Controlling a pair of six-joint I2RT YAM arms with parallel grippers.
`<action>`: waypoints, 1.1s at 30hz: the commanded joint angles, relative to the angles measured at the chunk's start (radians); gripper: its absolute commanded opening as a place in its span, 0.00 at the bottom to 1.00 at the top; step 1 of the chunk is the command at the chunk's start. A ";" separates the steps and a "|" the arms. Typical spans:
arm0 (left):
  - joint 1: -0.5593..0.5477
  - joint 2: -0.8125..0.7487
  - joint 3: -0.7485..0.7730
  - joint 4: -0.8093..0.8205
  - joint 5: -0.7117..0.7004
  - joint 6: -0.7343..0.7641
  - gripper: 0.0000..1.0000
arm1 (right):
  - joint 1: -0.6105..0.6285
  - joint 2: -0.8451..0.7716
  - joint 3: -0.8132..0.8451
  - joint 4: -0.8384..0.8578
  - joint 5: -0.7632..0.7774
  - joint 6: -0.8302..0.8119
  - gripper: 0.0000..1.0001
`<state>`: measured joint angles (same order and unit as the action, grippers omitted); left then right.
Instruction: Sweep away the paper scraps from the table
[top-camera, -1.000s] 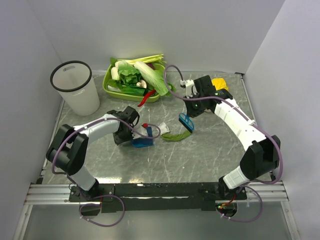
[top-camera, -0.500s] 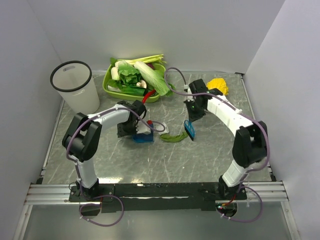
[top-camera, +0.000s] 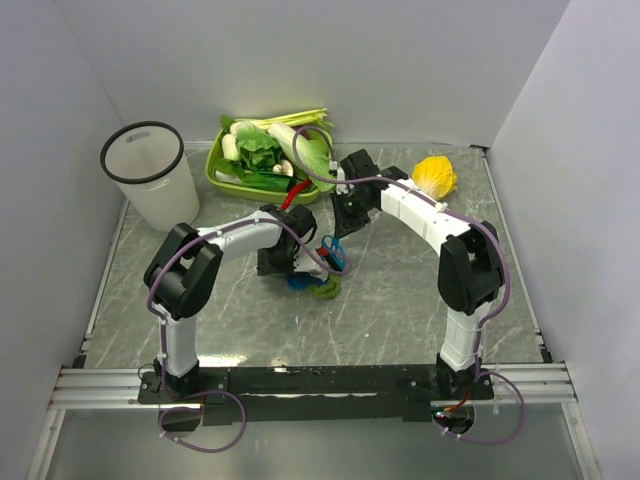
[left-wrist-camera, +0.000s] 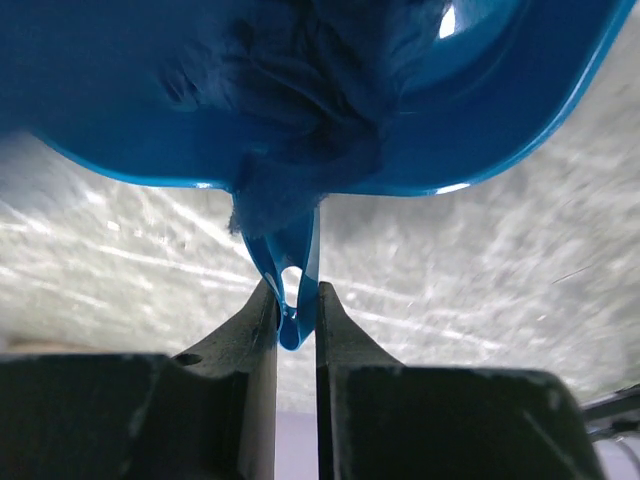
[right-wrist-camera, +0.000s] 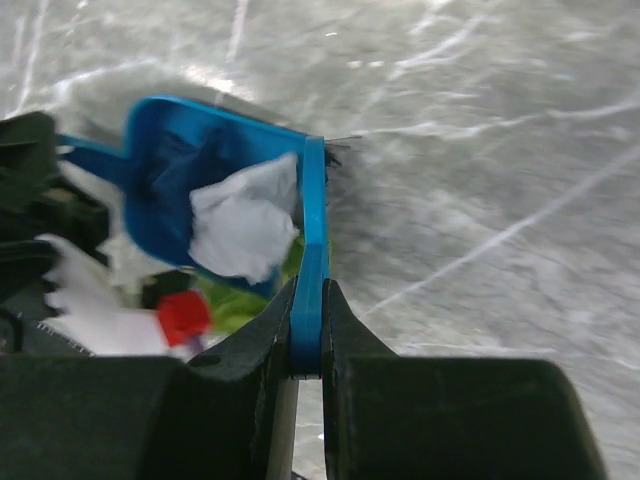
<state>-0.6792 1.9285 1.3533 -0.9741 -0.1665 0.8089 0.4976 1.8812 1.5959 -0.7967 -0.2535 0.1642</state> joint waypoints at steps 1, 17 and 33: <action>-0.002 0.015 0.046 0.012 0.120 -0.056 0.01 | 0.019 0.015 0.052 0.019 -0.044 0.014 0.00; 0.059 -0.043 -0.040 0.139 0.305 -0.200 0.01 | 0.015 -0.094 0.076 0.011 -0.076 -0.057 0.00; 0.223 -0.223 -0.167 0.108 0.180 -0.120 0.01 | -0.077 -0.289 0.000 0.002 -0.144 -0.129 0.00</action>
<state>-0.4999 1.7618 1.2064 -0.8188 0.0582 0.6289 0.4339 1.6493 1.6238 -0.7948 -0.4320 0.0608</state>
